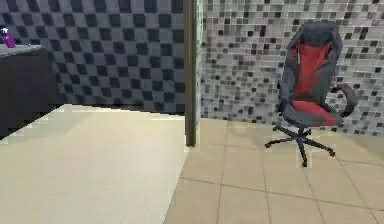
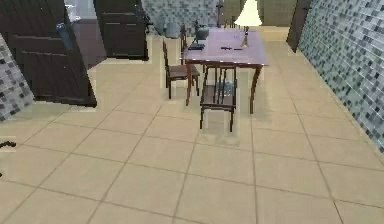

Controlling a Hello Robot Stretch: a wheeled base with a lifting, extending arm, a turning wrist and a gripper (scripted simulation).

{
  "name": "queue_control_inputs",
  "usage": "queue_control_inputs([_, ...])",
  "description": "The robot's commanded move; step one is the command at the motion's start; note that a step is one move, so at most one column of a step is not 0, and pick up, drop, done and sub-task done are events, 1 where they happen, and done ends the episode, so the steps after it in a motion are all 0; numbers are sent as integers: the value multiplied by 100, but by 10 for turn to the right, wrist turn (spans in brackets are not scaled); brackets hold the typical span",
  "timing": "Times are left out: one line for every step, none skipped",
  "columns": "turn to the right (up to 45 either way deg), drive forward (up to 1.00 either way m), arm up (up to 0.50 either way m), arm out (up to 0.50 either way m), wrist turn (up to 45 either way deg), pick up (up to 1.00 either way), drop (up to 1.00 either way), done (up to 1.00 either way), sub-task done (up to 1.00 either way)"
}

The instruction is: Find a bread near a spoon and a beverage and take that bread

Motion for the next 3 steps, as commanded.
queue_control_inputs([450, 0, 0, 0, 0, 0, 0, 0, 0])
queue_control_inputs([450, 0, 0, 0, 0, 0, 0, 0, 0])
queue_control_inputs([90, 0, 0, 0, 0, 0, 0, 0, 0])
